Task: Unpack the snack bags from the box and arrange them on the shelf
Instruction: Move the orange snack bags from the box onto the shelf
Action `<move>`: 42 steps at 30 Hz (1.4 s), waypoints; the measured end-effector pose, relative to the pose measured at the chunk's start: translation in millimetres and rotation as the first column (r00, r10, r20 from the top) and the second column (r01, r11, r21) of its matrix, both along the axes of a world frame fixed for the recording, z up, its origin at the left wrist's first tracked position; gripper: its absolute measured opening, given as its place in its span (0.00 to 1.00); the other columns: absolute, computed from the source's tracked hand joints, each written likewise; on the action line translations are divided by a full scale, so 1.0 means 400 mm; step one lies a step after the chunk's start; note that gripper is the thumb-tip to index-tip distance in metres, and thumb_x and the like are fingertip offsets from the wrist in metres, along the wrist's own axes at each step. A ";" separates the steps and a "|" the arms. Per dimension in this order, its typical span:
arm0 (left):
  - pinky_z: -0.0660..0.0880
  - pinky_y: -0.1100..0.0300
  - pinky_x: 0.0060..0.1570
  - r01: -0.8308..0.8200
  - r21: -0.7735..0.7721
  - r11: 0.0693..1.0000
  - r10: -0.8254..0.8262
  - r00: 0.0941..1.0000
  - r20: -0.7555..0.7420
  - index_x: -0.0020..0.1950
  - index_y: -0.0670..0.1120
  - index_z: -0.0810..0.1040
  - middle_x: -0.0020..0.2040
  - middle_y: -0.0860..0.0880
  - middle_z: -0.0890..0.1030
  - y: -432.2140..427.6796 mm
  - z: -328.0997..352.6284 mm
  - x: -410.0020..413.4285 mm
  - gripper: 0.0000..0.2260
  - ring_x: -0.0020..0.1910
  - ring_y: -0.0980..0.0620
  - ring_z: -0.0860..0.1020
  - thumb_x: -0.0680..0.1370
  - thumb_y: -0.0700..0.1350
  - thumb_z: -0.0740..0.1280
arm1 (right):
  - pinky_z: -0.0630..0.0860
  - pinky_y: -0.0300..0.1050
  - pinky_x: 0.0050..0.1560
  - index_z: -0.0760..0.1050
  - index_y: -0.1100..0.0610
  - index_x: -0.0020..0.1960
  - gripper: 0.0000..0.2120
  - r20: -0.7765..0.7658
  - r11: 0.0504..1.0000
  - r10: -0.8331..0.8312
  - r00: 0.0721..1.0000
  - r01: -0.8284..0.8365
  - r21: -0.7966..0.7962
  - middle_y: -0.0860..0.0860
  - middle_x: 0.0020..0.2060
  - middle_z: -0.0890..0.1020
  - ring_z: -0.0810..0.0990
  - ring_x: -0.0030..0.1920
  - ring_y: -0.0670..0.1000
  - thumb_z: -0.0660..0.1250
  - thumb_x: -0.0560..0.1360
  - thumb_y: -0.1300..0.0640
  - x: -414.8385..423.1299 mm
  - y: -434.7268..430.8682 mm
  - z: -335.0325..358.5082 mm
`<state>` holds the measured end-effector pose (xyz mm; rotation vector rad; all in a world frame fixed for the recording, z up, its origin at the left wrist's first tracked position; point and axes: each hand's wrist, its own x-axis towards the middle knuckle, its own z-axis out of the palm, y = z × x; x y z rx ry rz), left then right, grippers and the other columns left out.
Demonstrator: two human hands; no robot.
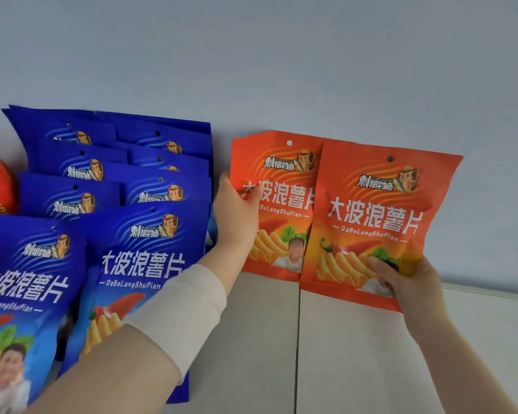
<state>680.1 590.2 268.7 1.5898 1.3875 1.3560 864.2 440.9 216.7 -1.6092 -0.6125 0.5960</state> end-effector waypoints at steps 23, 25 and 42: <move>0.58 0.51 0.71 -0.125 -0.188 0.974 0.130 0.992 0.010 0.75 0.43 0.54 0.73 0.44 0.61 -0.125 -0.084 0.069 0.31 0.73 0.46 0.59 0.77 0.47 0.65 | 0.69 0.59 0.66 0.46 0.50 0.75 0.52 0.134 0.969 -0.248 0.959 0.246 0.034 0.50 0.68 0.64 0.66 0.70 0.54 0.76 0.64 0.48 -0.044 0.012 -0.089; 0.62 0.54 0.69 -0.039 -0.061 0.997 0.035 0.997 -0.075 0.72 0.44 0.61 0.69 0.45 0.67 -0.174 -0.094 0.050 0.25 0.70 0.48 0.63 0.77 0.44 0.65 | 0.62 0.60 0.70 0.45 0.50 0.75 0.51 0.269 0.967 -0.246 0.931 0.257 -0.005 0.51 0.72 0.58 0.60 0.72 0.55 0.74 0.63 0.45 -0.072 -0.011 -0.084; 0.55 0.49 0.69 0.062 -0.007 0.998 -0.008 0.009 -1.000 0.66 0.41 0.67 0.67 0.40 0.69 -0.772 -0.086 -0.523 0.16 0.70 0.41 0.62 0.79 0.41 0.55 | 0.46 0.54 0.75 0.54 0.54 0.75 0.25 0.724 0.718 0.688 0.042 -0.183 -0.671 0.50 0.75 0.58 0.50 0.76 0.54 0.53 0.80 0.49 -0.618 -0.471 -0.029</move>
